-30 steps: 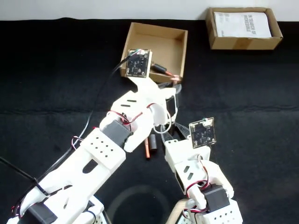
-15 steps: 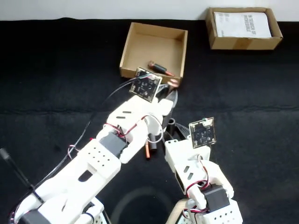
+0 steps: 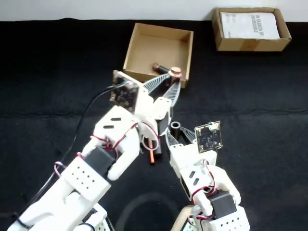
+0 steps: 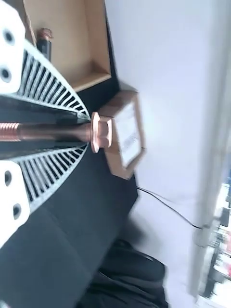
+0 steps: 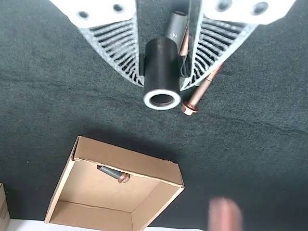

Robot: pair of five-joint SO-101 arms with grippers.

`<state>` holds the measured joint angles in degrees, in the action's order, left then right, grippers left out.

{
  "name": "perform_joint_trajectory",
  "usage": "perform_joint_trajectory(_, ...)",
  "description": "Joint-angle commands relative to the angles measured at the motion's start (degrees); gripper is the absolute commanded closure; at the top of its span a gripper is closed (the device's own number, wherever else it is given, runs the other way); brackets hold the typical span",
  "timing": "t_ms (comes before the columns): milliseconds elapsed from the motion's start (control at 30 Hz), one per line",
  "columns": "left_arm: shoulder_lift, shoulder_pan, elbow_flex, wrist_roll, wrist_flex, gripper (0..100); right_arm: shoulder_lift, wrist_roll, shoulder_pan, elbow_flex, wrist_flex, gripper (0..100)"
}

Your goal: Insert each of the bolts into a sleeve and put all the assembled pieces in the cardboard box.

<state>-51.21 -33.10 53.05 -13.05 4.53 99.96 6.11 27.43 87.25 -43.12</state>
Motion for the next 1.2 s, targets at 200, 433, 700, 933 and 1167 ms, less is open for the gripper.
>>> perform_joint_trajectory(200,-4.18,-2.51,8.66,-0.70,-9.23,99,-0.22,0.26,0.31,-0.22,0.22,99.1)
perform_joint_trajectory(433,-4.09,-3.03,10.59,-0.79,-13.01,99,-0.22,0.26,0.31,-0.22,0.22,99.1)
perform_joint_trajectory(700,0.75,-4.09,10.42,-10.02,-12.75,99,-0.22,0.26,0.31,-0.48,0.22,99.1)
perform_joint_trajectory(933,4.00,-4.18,10.68,-11.34,-12.66,99,-0.22,0.26,0.31,-0.66,0.22,99.1)
perform_joint_trajectory(1167,4.35,-3.82,12.09,-11.25,-13.10,99,-0.22,0.26,0.13,-0.84,0.04,99.1)
